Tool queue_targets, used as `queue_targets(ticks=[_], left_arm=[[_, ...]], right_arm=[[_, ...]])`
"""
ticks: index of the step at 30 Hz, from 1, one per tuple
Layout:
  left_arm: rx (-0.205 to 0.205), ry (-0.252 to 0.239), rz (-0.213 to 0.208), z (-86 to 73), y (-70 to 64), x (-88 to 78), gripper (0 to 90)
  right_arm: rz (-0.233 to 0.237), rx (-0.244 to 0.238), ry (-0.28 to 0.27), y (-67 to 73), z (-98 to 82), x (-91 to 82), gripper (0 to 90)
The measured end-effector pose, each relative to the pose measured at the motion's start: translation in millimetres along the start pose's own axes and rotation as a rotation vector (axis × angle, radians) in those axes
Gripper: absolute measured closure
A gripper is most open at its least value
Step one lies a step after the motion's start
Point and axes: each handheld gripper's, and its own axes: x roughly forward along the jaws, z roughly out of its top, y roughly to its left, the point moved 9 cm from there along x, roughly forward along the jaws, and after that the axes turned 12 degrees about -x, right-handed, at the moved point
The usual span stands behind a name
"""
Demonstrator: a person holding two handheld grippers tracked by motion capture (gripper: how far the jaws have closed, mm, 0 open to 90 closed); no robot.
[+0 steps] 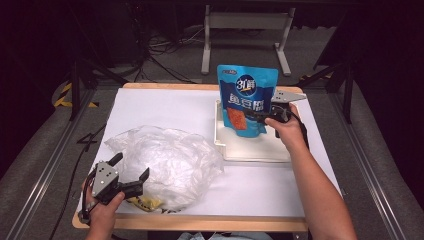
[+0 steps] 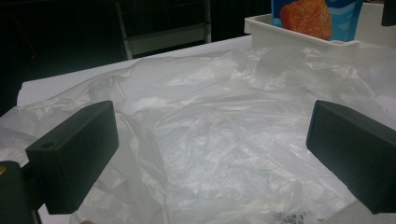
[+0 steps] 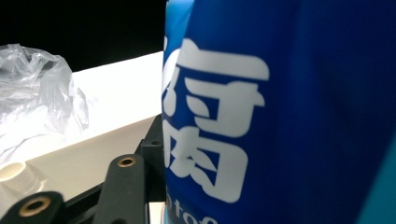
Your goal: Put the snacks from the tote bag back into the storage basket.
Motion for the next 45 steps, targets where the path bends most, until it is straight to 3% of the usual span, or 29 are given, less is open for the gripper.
queue_targets(ticks=[11,13,26,28,35,38,40,45], left_arm=[[-0.004,0.003,-0.002,-0.5,-0.5,0.2,3.0],[-0.002,0.000,-0.002,-0.4,-0.1,0.5,3.0],[-0.003,0.001,-0.003,-0.6,-0.5,0.6,3.0],[-0.004,0.004,0.000,-0.9,-0.6,0.3,3.0],[-0.004,0.005,0.001,-1.0,-0.1,-0.3,3.0],[-0.004,0.003,0.000,-1.1,-0.1,-0.1,3.0],[-0.007,0.002,0.002,-1.4,0.4,-0.3,3.0],[-0.003,0.005,0.004,-1.8,0.7,-0.5,3.0]], right_arm=[[-0.015,0.010,0.003,0.5,-4.3,-4.4,48.4],[-0.025,-0.014,0.048,-0.3,-8.8,-6.4,45.9],[-0.042,-0.021,0.089,-5.5,-8.8,-19.4,36.2],[-0.056,-0.047,0.109,-8.3,-7.8,-23.1,33.7],[-0.069,-0.061,0.121,-12.3,-9.0,-26.3,30.8],[-0.066,-0.058,0.121,-12.5,-9.2,-28.4,29.1],[-0.057,-0.022,0.104,-9.6,-6.9,-30.2,26.0],[-0.083,0.001,0.098,-5.9,1.1,-36.9,22.1]])
